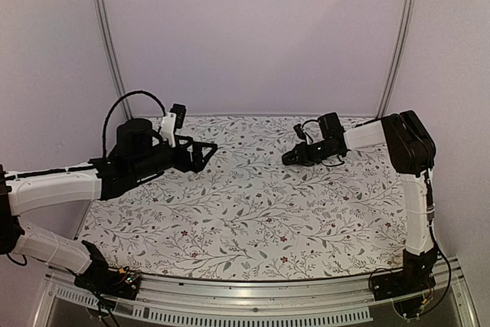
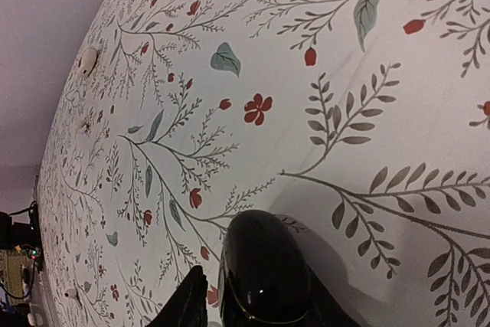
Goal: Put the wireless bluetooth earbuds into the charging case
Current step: Place the charging case with the earbuds at the center of the board.
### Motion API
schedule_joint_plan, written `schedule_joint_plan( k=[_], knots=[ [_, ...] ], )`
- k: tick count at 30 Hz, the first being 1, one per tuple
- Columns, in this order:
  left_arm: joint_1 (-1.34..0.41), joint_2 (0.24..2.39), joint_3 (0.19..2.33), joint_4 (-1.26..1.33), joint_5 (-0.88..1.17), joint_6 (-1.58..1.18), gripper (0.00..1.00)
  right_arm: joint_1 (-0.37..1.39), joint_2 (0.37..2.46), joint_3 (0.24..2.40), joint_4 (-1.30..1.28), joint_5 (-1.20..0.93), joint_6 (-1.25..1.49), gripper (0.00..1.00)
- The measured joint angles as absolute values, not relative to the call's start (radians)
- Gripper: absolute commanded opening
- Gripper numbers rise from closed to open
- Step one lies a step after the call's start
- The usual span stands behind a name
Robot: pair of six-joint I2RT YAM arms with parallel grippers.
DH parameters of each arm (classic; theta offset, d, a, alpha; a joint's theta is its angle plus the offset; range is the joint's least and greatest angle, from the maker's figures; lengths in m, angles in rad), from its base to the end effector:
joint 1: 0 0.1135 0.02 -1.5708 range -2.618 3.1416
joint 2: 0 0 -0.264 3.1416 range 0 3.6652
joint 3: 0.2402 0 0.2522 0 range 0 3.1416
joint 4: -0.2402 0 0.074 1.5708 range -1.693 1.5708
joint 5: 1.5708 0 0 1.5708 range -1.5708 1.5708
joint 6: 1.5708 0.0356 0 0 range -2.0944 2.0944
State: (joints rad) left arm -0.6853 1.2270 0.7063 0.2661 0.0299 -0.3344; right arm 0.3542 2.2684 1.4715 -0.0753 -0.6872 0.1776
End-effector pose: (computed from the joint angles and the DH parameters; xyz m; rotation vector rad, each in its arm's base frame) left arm 0.2157 -0.1777 0.2646 0.3514 1.8573 -0.7378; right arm 0.4321 0.1838 0.1048 -0.5312 2.3994 1.0745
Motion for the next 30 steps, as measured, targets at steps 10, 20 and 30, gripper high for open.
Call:
schedule_joint_plan(
  k=[10,20,30],
  knots=[
    [-0.636,1.205,0.694,0.264,0.04,-0.347,1.0,0.344,2.246,1.504,-0.12,-0.581,0.113,0.9],
    [-0.412,1.317,0.801,0.104,0.078,-0.422,1.0,0.262,1.971,1.341,-0.16,-0.311,0.05,0.99],
    [-0.209,1.393,0.736,0.088,0.159,-0.446,1.0,0.245,1.655,1.136,0.0,-0.197,0.002,0.99]
  ],
)
